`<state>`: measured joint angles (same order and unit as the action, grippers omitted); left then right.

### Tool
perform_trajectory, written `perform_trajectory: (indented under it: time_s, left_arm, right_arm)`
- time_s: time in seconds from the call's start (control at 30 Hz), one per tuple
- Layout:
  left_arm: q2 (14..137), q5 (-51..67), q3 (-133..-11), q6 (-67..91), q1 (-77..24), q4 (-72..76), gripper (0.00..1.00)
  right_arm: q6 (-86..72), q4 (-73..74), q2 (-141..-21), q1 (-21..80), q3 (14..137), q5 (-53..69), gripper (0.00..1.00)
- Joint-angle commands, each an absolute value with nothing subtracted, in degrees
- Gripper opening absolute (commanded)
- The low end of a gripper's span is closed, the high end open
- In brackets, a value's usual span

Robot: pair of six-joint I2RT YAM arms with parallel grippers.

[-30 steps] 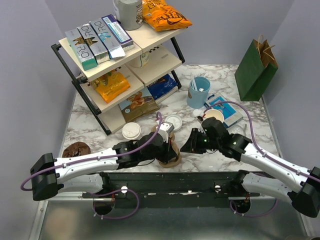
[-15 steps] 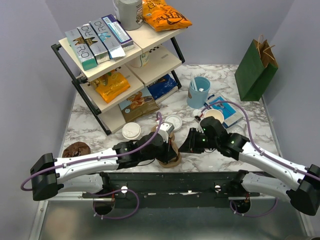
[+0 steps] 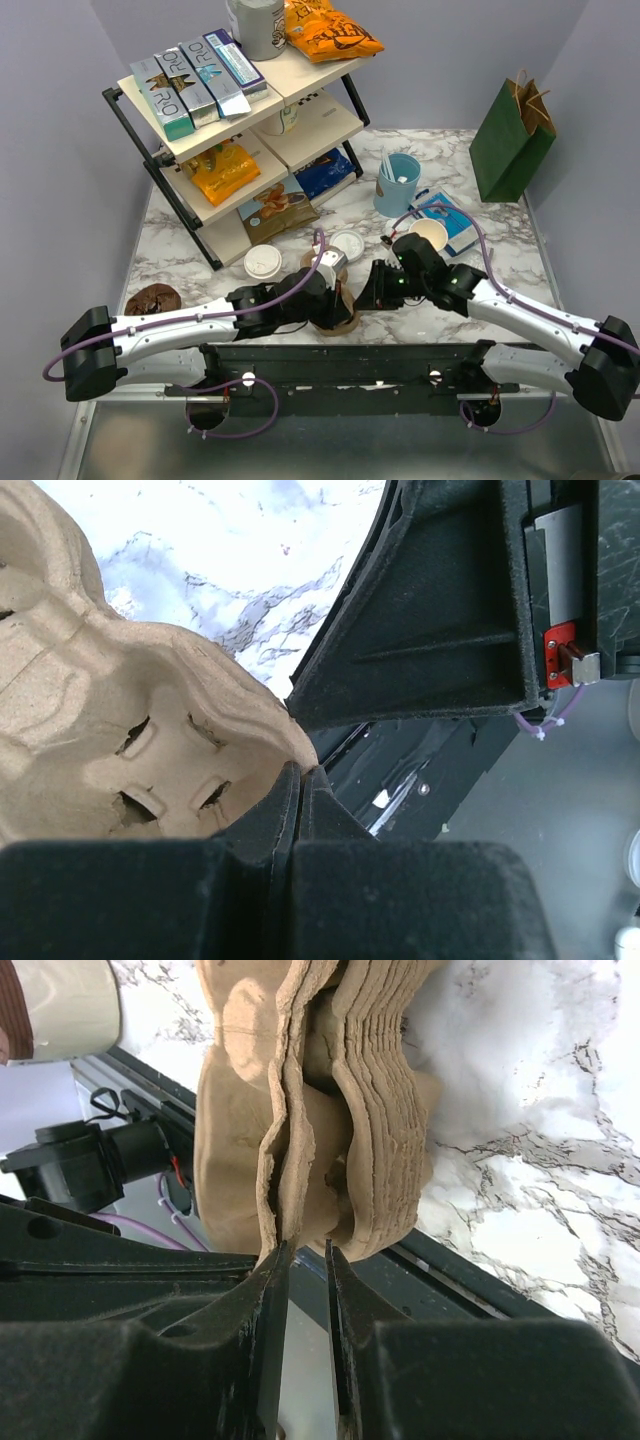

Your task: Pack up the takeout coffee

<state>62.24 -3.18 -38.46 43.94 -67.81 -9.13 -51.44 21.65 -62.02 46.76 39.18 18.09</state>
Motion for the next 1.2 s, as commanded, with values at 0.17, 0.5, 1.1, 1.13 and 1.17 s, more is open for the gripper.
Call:
perform_trajectory:
  time_s: [0.17, 0.5, 1.1, 1.13, 1.17]
  left_arm:
    - [59.42, -1.23, -38.32, 45.17, -67.5, -0.88, 0.0]
    - [57.66, -2.37, -37.71, 45.62, -67.32, -1.32, 0.0]
    - [59.68, -5.1, -39.37, 45.79, -67.15, -5.1, 0.0]
    - [59.85, -5.01, -39.46, 45.79, -67.15, -5.18, 0.0]
    - [60.11, -4.84, -39.38, 45.79, -67.15, -5.1, 0.0]
  right_arm:
    - [-51.68, 16.88, -65.21, 47.29, 35.34, 21.53, 0.3]
    - [-50.98, 16.43, -67.76, 47.64, 33.57, 20.13, 0.29]
    - [-49.22, 16.01, -55.37, 47.64, 35.78, 18.27, 0.4]
    - [-49.48, 15.74, -54.94, 47.64, 35.77, 18.72, 0.4]
    - [-49.4, 15.47, -55.02, 47.64, 35.86, 19.33, 0.4]
